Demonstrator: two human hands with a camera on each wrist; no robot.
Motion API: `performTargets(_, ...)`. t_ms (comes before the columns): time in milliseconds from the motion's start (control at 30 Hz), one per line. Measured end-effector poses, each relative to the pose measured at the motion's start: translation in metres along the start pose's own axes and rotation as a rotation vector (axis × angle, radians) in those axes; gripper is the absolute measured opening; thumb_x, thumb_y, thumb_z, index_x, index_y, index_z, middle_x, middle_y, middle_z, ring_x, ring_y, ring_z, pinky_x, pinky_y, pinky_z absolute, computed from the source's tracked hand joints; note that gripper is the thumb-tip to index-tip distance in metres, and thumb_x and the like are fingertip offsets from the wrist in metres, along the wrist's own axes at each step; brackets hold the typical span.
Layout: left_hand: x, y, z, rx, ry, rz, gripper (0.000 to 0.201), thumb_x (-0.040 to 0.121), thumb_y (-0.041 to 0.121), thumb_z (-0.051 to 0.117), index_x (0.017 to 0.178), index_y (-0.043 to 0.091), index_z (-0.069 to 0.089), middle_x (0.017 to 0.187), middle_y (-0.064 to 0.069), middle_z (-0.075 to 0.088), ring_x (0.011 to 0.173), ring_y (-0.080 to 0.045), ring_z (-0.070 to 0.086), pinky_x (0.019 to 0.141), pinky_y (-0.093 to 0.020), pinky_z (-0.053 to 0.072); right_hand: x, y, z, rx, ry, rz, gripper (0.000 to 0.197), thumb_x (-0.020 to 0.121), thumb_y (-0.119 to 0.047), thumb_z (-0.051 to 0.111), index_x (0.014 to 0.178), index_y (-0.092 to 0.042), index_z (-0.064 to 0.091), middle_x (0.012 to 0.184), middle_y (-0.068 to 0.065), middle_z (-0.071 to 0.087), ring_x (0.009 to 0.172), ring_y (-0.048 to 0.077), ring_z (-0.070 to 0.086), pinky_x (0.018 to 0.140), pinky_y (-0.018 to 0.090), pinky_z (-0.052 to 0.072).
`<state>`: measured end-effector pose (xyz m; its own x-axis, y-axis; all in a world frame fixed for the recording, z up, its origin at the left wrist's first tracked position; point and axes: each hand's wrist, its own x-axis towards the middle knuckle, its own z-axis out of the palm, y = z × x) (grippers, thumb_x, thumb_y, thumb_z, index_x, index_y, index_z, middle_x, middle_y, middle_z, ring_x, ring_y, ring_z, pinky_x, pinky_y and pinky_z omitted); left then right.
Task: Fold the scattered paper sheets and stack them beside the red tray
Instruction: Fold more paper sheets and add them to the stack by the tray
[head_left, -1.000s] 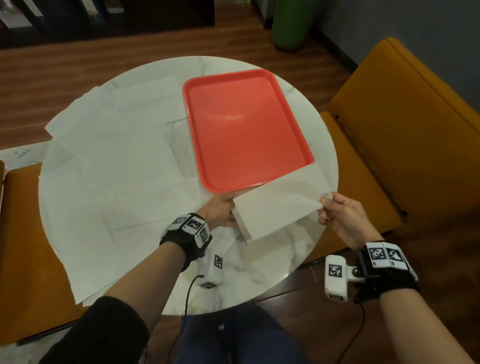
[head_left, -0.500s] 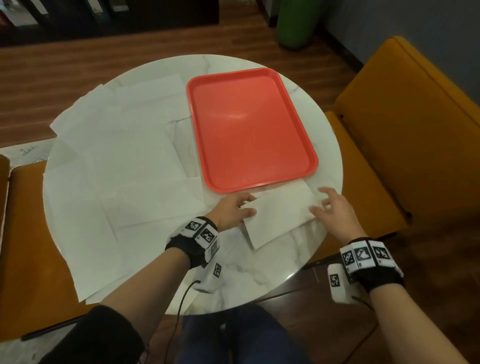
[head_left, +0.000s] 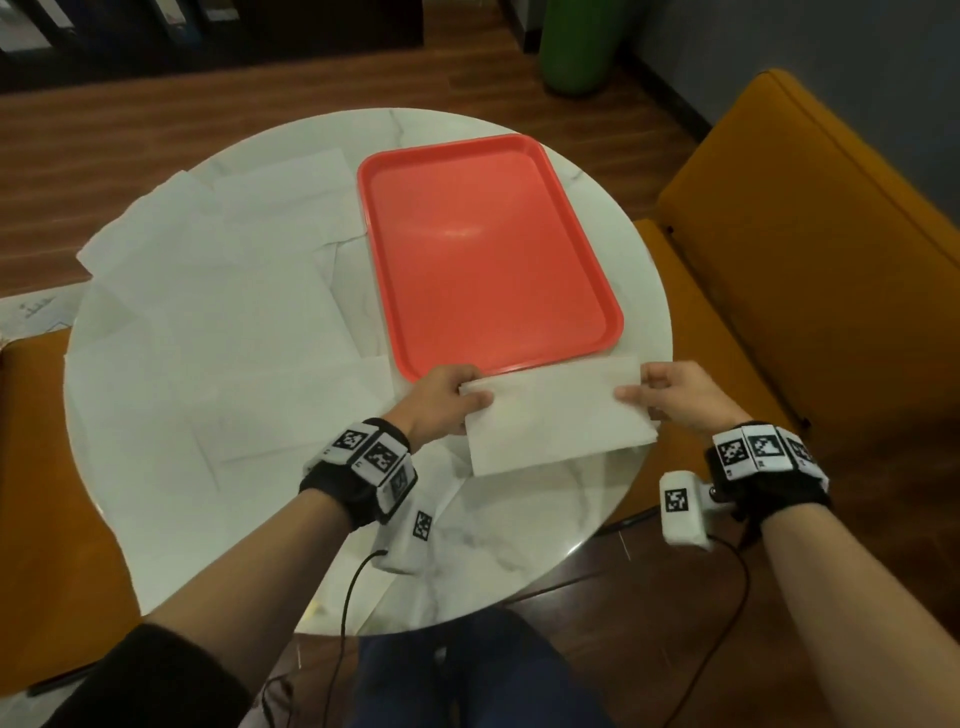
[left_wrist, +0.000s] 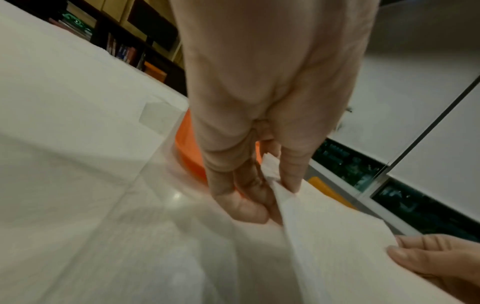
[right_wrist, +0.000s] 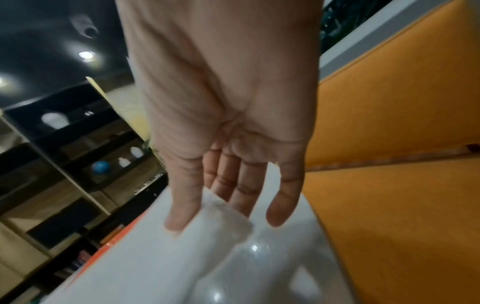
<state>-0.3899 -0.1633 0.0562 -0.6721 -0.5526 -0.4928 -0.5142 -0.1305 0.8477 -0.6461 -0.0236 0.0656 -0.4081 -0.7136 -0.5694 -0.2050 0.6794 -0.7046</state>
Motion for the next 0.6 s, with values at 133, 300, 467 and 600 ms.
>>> performTargets(133,0.017,-0.010,0.010,0.318,0.083,-0.038,0.021,0.094,0.019,0.058,0.112,0.008,0.061,0.105,-0.011,0.064,0.101,-0.027,0.061,0.087,-0.035,0.050,0.013,0.016,0.021,-0.100,0.093,0.087,0.015,0.083,-0.021,0.071,0.088,-0.008,0.064,0.094,0.011,0.067,0.096,0.035,0.064,0.081,0.047,0.055)
performTargets(300,-0.014,-0.010,-0.017,0.446,0.172,0.004,0.027,0.094,0.029,0.057,0.118,0.016,0.060,0.112,-0.001,0.063,0.100,-0.017,0.058,0.080,-0.025,0.041,0.011,0.003,0.035,-0.420,0.463,-0.021,0.028,0.090,-0.023,0.061,0.117,-0.019,0.056,0.114,0.007,0.057,0.105,0.026,0.055,0.096,0.047,0.041)
performTargets(467,-0.110,-0.038,-0.093,0.256,0.352,-0.049,0.015,0.092,0.030,0.060,0.107,0.030,0.065,0.095,0.008,0.069,0.089,-0.008,0.066,0.068,-0.018,0.043,0.009,-0.025,0.074,-0.420,0.427,-0.296,0.018,0.089,-0.009,0.053,0.101,-0.012,0.066,0.103,0.012,0.063,0.089,0.027,0.059,0.087,0.044,0.048)
performTargets(600,-0.205,-0.102,-0.141,0.243,0.616,-0.230,0.015,0.094,0.031,0.056,0.107,0.032,0.063,0.099,0.009,0.067,0.094,-0.010,0.063,0.075,-0.029,0.047,0.001,-0.063,0.157,-0.464,0.152,-0.548,0.019,0.088,-0.009,0.054,0.100,-0.014,0.067,0.101,0.006,0.065,0.094,0.023,0.058,0.087,0.042,0.048)
